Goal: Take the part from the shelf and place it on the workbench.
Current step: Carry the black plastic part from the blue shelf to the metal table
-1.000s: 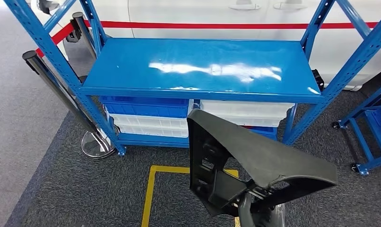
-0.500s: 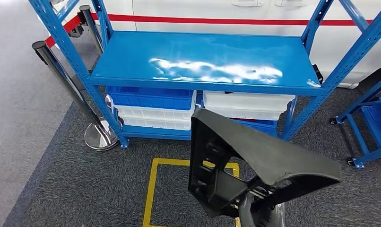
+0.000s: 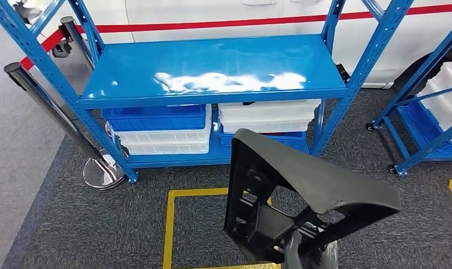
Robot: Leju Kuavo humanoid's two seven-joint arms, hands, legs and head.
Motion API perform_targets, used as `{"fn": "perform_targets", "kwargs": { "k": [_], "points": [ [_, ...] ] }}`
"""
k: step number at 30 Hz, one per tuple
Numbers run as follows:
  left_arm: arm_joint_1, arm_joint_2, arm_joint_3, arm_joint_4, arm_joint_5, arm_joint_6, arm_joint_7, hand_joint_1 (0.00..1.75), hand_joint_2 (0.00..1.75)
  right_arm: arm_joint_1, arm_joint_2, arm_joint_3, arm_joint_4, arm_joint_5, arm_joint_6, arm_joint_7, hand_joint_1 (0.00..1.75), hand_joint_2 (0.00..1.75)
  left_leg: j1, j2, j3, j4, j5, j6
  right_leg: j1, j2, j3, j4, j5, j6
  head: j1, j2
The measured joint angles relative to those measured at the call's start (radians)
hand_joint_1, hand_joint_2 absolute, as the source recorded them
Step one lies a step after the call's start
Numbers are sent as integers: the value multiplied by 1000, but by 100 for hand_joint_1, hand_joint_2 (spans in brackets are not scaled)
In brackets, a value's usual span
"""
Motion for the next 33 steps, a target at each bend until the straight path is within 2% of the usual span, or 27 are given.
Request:
{"fn": "perform_targets", "kwargs": {
  "k": [1, 3, 5, 7, 8, 9, 10, 11, 12, 14, 15, 16, 18, 19, 21, 22, 23, 24, 25, 26, 27, 28, 29, 30, 31, 32, 33],
  "points": [
    [1, 0, 0, 0, 0, 0, 0, 0, 0, 1, 0, 0, 0, 0, 0, 0, 175, 175, -1, -9, 10, -19, -3, 3, -1, 10, -4, 0, 4, 6, -1, 0],
    [0, 0, 0, 0, 0, 0, 0, 0, 0, 4, 0, 0, 0, 0, 0, 0, 175, 175, 1, 9, 11, -30, 1, 10, -2, 26, -12, 2, 9, 19, -4, 0],
    [-2, 0, 0, 0, 0, 0, 0, 0, 0, 7, 0, -1, 0, 0, -1, 1, 175, 175, 6, 35, 11, -42, 9, 22, 0, -2, -30, 33, -14, 29, 0, 0],
    [0, -1, 0, 0, 1, 0, -1, 0, 0, 9, 0, -2, 0, 0, -1, 2, 175, 175, 6, 63, 8, -48, 14, 30, -1, -49, -82, 137, -77, 37, 6, 0],
    [2, -1, 0, 0, 1, -1, -1, 0, 0, 10, 0, -3, 0, 0, 0, 2, 175, 175, 5, 78, 5, -47, 15, 31, -3, -59, -116, 206, -109, 41, 8, 0],
    [3, -1, 0, 0, 1, -2, -2, 0, 0, 12, 0, -4, 1, 0, 1, 3, 175, 175, 4, 92, 2, -45, 15, 31, -5, -63, -143, 262, -129, 45, 9, 0],
    [3, -1, 0, 0, 2, -3, -2, 0, 0, 14, 0, -7, 2, 0, 2, 3, 175, 175, 4, 106, -1, -43, 14, 31, -8, -66, -155, 288, -128, 49, 9, 0],
    [2, -1, 0, 0, 2, -4, -2, 0, 0, 15, 0, -10, 3, 0, 3, 4, 175, 175, 4, 118, -2, -40, 13, 30, -10, -70, -145, 273, -109, 51, 9, 0],
    [1, -1, 0, 0, 2, -5, -3, 0, 0, 17, 0, -13, 4, 0, 4, 4, 175, 175, 4, 129, -3, -36, 11, 27, -12, -78, -115, 218, -75, 52, 9, 0],
    [-1, -2, 0, 0, 3, -6, -4, 0, 0, 18, 0, -17, 4, 0, 6, 4, 175, 175, 2, 148, -3, -26, 4, 17, -9, -114, -41, 78, -22, 45, 9, 0],
    [-2, -2, 0, 0, 3, -7, -4, 0, 0, 18, 1, -18, 4, 0, 6, 4, 175, 175, 0, 156, -3, -22, 0, 11, -7, -126, -19, 33, -10, 38, 9, 0],
    [-2, -2, 0, 0, 3, -8, -4, 0, 0, 19, 1, -18, 4, 0, 7, 5, 175, 175, -3, 163, -2, -19, -3, 6, -4, -131, -11, 14, -9, 32, 8, 0],
    [-4, -2, 0, 0, 3, -8, -5, 0, 0, 22, 1, -19, 3, 1, 7, 5, 175, 175, -3, 177, -1, -18, -5, -4, -1, -112, -16, 12, -6, 18, 7, 0],
    [-5, -2, -1, 0, 3, -8, -5, 0, 0, 23, 2, -19, 3, 1, 7, 6, 175, 175, -1, 172, -1, -13, -11, -10, -3, -103, -17, 10, -3, 12, 7, 0],
    [-6, -2, -1, 0, 3, -9, -6, 0, 0, 24, 4, -19, 3, 1, 7, 6, 175, 175, 3, 130, -21, 39, -53, -20, -8, -86, -19, 6, 4, 1, 4, 0],
    [-5, -2, -1, 0, 3, -9, -6, 0, 0, 24, 5, -20, 3, 1, 7, 6, 175, 175, 6, 102, -46, 97, -89, -24, -8, -78, -22, 6, 6, -3, 2, 0],
    [-3, -2, -1, 0, 3, -10, -6, 0, 0, 24, 6, -20, 3, 1, 7, 6, 175, 175, 6, 85, -76, 168, -125, -26, -8, -67, -24, 6, 7, -5, 0, 0],
    [-1, -1, -1, 0, 3, -10, -6, 0, 0, 25, 6, -21, 3, 1, 7, 6, 175, 175, 7, 78, -104, 232, -150, -27, -8, -56, -26, 8, 8, -6, 0, 0],
    [1, -1, -1, 0, 3, -10, -6, 0, 0, 26, 6, -21, 3, 1, 7, 6, 175, 175, 7, 75, -122, 271, -156, -27, -7, -43, -28, 10, 8, -7, 0, 0],
    [2, -1, -1, 0, 3, -10, -6, 0, 0, 27, 6, -22, 3, 1, 7, 6, 175, 175, 7, 73, -122, 269, -139, -25, -7, -30, -28, 12, 8, -7, 0, 0],
    [1, -1, -1, 0, 3, -10, -6, 0, 0, 27, 6, -22, 3, 1, 6, 6, 175, 175, 7, 70, -104, 226, -106, -23, -7, -17, -28, 14, 8, -6, 0, 0],
    [1, -1, -1, 0, 3, -11, -6, 0, 0, 28, 6, -23, 3, 1, 6, 6, 175, 175, 7, 57, -73, 156, -64, -19, -7, -4, -27, 16, 8, -5, 0, 0],
    [1, 0, -1, 0, 3, -11, -6, 0, 0, 28, 7, -24, 4, 1, 6, 6, 175, 175, 8, 34, -43, 86, -34, -15, -6, 8, -28, 18, 8, -3, 0, 0],
    [2, 1, -1, 0, 3, -11, -6, 0, 0, 28, 7, -26, 4, 1, 5, 6, 175, 175, 8, 14, -21, 32, -16, -11, -6, 21, -31, 20, 9, 2, 1, 0],
    [2, 1, -1, 0, 3, -12, -6, 0, 0, 29, 8, -27, 4, 1, 4, 6, 175, 175, 7, -1, -10, 2, -10, -7, -8, 33, -36, 21, 12, 8, 1, 0],
    [2, 2, -1, 0, 4, -12, -6, 0, 0, 31, 9, -28, 4, 1, 4, 6, 175, 175, 6, -5, -8, -5, -13, -4, -9, 44, -42, 21, 16, 16, 1, 0],
    [2, 2, -1, 0, 5, -12, -6, 0, 0, 34, 10, -30, 4, 1, 3, 6, 175, 175, 6, 5, -7, -10, -10, 1, -11, 55, -46, 20, 20, 24, 1, 0]
  ]
}}
